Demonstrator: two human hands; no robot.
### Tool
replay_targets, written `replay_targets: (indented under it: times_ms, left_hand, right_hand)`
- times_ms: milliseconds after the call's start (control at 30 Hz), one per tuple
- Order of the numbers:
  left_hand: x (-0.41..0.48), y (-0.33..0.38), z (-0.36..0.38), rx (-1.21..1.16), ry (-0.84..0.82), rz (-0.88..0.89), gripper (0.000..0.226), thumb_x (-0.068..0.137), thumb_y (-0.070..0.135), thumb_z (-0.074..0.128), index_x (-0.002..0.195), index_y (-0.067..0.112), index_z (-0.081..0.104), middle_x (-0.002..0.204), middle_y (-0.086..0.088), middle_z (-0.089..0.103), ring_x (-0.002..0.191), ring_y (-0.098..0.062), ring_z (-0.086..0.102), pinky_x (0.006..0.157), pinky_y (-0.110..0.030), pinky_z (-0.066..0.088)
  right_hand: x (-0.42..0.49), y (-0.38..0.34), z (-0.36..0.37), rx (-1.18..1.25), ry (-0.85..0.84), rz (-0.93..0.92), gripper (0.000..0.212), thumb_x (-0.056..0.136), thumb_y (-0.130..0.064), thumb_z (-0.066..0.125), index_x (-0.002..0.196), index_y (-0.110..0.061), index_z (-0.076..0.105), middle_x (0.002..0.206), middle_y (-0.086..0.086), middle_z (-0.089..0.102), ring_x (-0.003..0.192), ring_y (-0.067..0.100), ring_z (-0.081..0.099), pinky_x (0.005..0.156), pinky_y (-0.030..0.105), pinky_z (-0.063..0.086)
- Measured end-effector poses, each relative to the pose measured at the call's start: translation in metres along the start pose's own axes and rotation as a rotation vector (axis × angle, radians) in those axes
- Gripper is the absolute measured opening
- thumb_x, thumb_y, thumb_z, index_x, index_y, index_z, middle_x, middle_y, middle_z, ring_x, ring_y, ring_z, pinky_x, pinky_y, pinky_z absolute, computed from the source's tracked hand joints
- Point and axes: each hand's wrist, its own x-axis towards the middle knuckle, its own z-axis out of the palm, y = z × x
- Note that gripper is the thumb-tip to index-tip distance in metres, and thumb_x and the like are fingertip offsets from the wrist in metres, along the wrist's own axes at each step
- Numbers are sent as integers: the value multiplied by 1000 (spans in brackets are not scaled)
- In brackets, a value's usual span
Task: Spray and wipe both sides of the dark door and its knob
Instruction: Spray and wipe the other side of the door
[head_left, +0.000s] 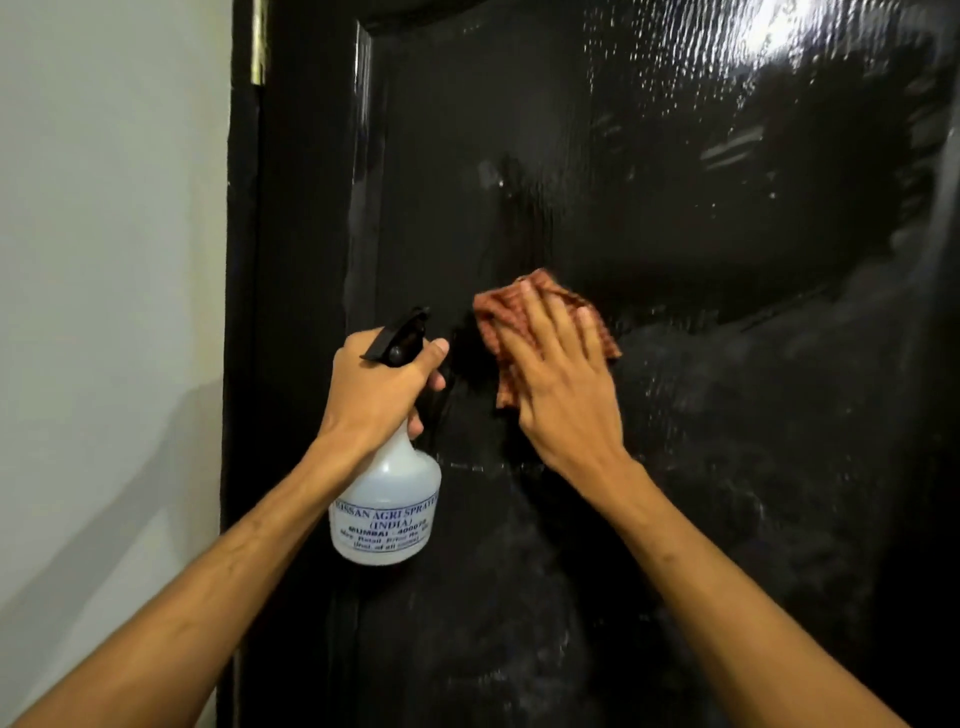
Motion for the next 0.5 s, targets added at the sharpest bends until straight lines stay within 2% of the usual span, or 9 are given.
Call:
replay_targets:
  times_ms: [67,100,133,200,267,333,433,467,500]
  left_hand:
    - [-6,-5,6,12,0,-5,20,98,26,73,88,8,73,77,-10,76,35,-19,54,41,-28,47]
    - [-8,-8,7,10,-4,-8,20,98,26,73,88,9,73,77,-11,76,35,-19,54,41,-28,47]
    - [-14,-13,10,9,-21,-19,20,99,26,73,87,9,73,78,-11,77,36,-19,55,42,-29,47]
    - [-22,-20,12,15,-45,-34,21,99,27,72,88,10,73,79,-10,77,36,-20,55,44,-29,49]
    - [-26,-23,16,31,-48,-39,21,99,28,71,88,10,73,79,-8,77,37,-20,56,46,-29,51]
    - [-27,-23,21,44,-50,-32,20,99,28,71,89,11,73,78,-7,77,37,-21,57,46,-30,51]
    - [-32,-23,30,69,-66,-16,19,100,27,71,88,12,72,77,-5,77,37,-21,59,47,-32,51]
    - [-34,-24,32,69,-71,-13,20,100,27,71,87,12,72,77,-5,77,37,-22,59,48,-32,51]
    - [-36,-22,36,64,-81,-6,21,100,27,70,86,11,72,78,-5,77,37,-22,59,49,-33,52]
  right_hand:
    - [-20,-7,4,-37,-102,-164,68,94,-30,48,159,-30,33,172,2,11,159,22,7,127,49,12]
    - [-23,-1,3,-40,-81,-174,65,93,-29,51,157,-29,38,172,3,14,159,22,10,127,49,12]
    - [-27,8,-2,-25,-34,-111,62,94,-27,54,155,-27,43,171,5,18,158,24,15,126,50,13]
    - [-28,33,-14,10,78,127,55,97,-25,54,152,-24,47,170,7,22,156,27,19,126,52,13]
    - [-31,48,-23,5,140,306,53,102,-23,50,155,-24,43,171,7,18,158,27,16,126,54,14]
    - [-40,37,-20,12,100,240,58,102,-22,50,158,-26,38,172,6,13,158,27,11,126,55,14]
    - [-61,21,-11,-44,-66,-44,61,99,-26,50,159,-27,36,172,4,13,158,25,12,126,52,13]
    - [-62,28,-13,-60,-50,-39,58,100,-27,50,157,-27,39,172,4,15,158,25,14,126,52,14]
    - [-60,42,-18,-59,3,42,56,101,-26,51,156,-26,41,171,5,17,157,26,16,126,53,14]
